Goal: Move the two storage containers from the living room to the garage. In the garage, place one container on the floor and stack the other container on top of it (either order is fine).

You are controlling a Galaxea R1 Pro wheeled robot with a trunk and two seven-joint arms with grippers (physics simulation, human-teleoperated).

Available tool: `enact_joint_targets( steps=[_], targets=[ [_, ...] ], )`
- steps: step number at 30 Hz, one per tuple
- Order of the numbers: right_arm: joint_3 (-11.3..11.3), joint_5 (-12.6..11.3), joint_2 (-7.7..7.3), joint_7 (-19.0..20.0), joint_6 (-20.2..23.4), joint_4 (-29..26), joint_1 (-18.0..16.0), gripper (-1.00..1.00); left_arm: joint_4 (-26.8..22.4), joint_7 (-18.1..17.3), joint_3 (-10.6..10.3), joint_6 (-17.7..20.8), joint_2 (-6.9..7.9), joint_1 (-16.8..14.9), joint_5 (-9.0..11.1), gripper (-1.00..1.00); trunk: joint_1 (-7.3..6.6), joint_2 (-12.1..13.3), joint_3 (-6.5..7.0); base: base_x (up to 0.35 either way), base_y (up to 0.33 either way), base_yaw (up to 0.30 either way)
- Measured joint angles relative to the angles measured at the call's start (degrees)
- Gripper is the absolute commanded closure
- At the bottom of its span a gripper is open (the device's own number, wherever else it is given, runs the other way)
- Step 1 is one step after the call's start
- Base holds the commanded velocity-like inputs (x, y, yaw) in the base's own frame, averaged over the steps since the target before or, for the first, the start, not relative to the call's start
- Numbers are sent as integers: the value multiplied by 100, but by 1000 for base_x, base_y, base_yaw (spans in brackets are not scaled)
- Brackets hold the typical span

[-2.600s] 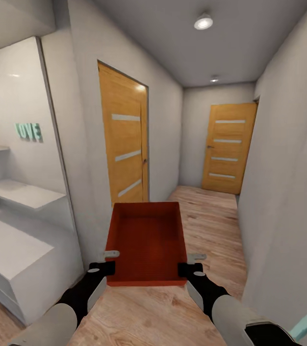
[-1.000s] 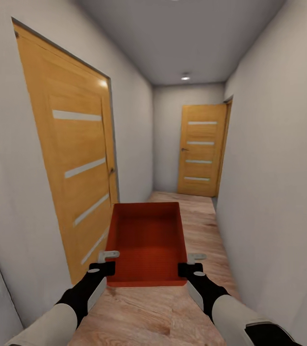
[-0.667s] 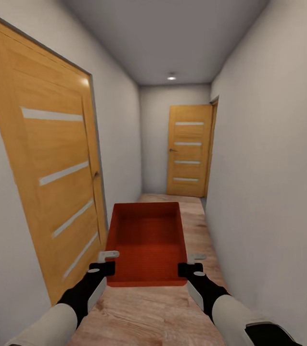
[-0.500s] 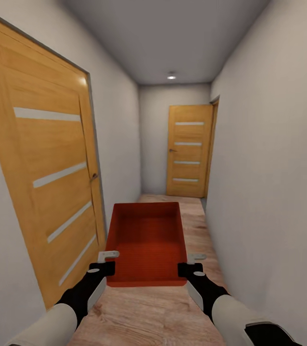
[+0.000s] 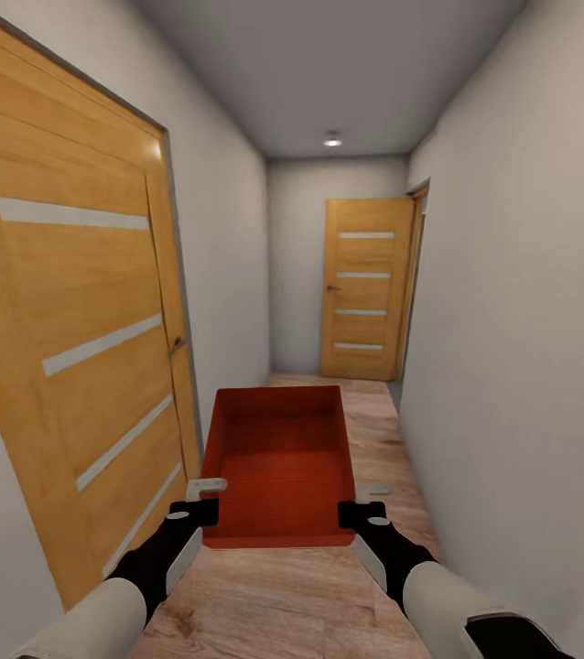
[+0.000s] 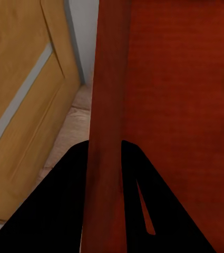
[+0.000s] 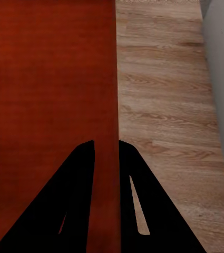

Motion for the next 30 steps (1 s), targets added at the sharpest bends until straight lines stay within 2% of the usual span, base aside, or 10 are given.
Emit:
enact_joint_targets(
  steps=[7,30],
  targets=[
    [-4,0,-6,7,-3,-1,3,100,2,8,-5,-1,-6,-1,0,100,0,0,0,323,164,-55],
    [4,1,-8,6,-31,-2,0,100,2,5,-2,-36,-8,-1,-4,100,0,0,0,323,142,-235]
  ],
)
